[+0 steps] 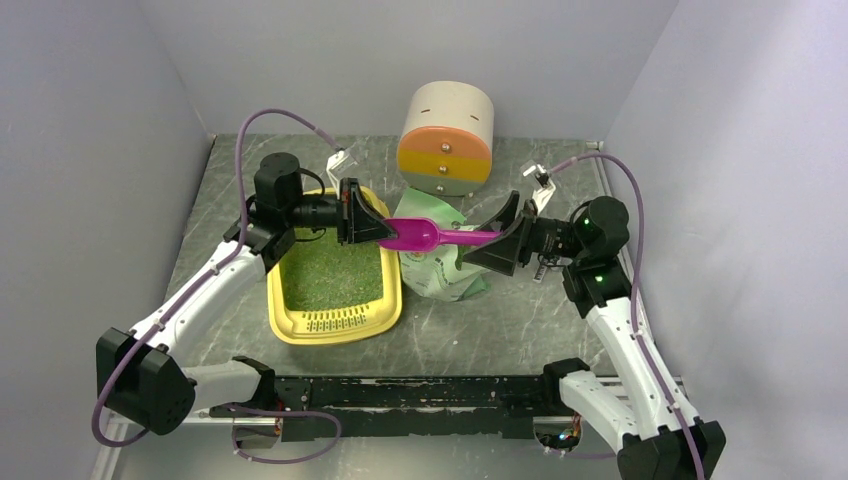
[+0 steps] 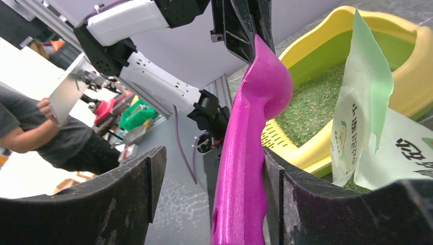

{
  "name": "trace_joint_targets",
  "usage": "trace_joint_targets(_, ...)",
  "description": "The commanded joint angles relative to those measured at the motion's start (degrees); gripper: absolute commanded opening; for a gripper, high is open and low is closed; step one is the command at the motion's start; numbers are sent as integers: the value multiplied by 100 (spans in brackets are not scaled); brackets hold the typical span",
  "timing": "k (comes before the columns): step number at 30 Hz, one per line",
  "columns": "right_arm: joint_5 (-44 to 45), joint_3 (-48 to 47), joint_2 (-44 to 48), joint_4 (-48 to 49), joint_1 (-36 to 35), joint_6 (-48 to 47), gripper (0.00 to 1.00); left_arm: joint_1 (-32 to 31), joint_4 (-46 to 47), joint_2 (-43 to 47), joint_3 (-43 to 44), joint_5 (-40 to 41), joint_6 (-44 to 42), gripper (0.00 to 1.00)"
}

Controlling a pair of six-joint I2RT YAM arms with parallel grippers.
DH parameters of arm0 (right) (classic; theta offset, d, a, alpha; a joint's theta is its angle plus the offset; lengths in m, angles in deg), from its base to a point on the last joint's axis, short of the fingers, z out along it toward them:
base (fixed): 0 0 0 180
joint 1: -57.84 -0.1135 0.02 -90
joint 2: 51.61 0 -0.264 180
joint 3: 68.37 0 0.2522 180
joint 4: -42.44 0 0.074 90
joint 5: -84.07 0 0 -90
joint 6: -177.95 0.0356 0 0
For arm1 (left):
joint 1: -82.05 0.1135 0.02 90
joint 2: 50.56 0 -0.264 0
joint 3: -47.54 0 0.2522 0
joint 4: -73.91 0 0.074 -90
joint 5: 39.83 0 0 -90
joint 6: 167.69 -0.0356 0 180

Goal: Fill the litter box with clean litter
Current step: Pick up the spatula from the center of the board.

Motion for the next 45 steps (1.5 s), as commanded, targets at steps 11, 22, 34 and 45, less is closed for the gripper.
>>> trace_joint_targets(11,230,37,-170,613,-34,882,51,45,-300,161,82,111,-346,5)
trace_joint_targets(22,470,-116,-287,182,-296,687,58,50,201,219,-86,198,62,5)
trace_joint_targets(34,529,-160,-353,206,-365,674,31,50,-138,114,104,173,-168,5)
trace_joint_targets(45,842,-189,-293,-190,-392,299,53,48,-677,-7,250,93,-590,5)
